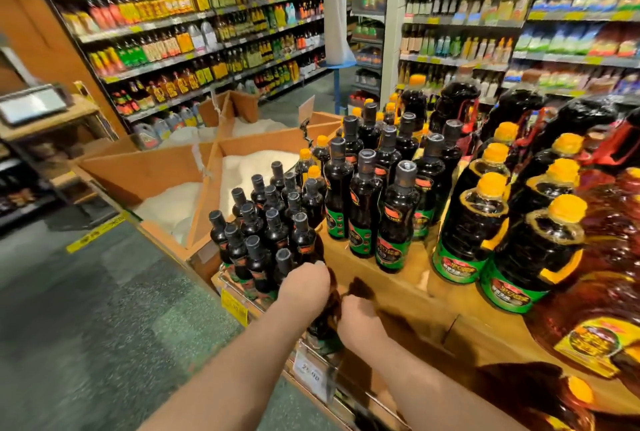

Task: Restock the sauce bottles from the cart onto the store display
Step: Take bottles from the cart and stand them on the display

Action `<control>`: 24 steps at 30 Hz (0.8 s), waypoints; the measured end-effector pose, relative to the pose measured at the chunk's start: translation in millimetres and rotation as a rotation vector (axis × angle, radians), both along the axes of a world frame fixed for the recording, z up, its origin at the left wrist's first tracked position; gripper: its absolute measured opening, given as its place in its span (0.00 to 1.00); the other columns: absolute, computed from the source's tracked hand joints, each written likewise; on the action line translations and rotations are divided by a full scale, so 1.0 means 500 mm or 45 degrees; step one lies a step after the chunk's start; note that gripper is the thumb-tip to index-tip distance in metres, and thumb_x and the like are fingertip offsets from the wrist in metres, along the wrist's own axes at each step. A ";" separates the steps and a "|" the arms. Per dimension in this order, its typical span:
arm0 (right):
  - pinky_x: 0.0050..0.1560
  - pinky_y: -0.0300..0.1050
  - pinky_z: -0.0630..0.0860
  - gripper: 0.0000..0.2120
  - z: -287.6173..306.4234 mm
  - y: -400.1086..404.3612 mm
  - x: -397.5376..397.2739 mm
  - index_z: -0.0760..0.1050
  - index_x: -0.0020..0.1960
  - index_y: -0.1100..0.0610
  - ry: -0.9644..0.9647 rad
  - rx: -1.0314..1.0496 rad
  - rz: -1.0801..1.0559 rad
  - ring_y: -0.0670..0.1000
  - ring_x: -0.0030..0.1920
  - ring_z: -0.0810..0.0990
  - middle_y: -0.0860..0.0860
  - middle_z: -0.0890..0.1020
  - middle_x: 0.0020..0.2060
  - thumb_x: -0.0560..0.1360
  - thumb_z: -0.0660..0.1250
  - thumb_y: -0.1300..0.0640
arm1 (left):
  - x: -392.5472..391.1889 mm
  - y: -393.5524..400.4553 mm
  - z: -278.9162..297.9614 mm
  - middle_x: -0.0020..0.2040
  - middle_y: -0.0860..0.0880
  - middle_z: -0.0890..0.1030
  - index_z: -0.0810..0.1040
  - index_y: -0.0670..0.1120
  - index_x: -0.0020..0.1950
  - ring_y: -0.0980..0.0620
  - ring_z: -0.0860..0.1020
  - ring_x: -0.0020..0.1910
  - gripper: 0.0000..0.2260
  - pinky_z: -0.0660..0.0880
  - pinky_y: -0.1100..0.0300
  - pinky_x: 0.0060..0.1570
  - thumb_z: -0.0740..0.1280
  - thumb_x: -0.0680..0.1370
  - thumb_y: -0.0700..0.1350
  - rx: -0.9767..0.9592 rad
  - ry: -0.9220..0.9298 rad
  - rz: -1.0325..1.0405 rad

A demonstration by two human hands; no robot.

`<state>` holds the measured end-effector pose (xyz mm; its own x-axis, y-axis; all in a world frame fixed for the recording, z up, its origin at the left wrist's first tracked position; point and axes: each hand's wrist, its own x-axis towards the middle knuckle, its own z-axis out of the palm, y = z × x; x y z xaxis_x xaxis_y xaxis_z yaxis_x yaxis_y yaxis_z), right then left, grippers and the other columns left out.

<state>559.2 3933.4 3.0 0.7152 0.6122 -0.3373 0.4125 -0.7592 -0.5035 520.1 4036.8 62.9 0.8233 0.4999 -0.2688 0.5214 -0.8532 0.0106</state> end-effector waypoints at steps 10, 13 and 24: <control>0.49 0.49 0.77 0.07 0.072 -0.057 -0.014 0.74 0.53 0.58 -0.376 -0.031 0.388 0.57 0.51 0.80 0.55 0.81 0.50 0.77 0.60 0.60 | -0.036 -0.043 0.007 0.54 0.43 0.76 0.70 0.42 0.58 0.41 0.78 0.53 0.08 0.73 0.51 0.45 0.62 0.80 0.42 0.119 -0.151 0.089; 0.45 0.49 0.78 0.07 0.104 -0.067 -0.033 0.75 0.50 0.58 -0.422 -0.019 0.542 0.57 0.50 0.80 0.55 0.80 0.48 0.76 0.60 0.63 | -0.080 -0.072 0.020 0.54 0.42 0.76 0.73 0.41 0.57 0.41 0.77 0.53 0.07 0.73 0.52 0.45 0.61 0.79 0.37 0.174 -0.159 0.133; 0.49 0.50 0.76 0.09 0.141 -0.031 -0.310 0.79 0.53 0.57 -0.573 0.131 1.276 0.58 0.53 0.81 0.56 0.83 0.49 0.76 0.61 0.61 | -0.438 -0.165 0.042 0.55 0.41 0.78 0.78 0.40 0.58 0.39 0.79 0.55 0.12 0.76 0.49 0.52 0.60 0.77 0.36 0.139 -0.079 0.724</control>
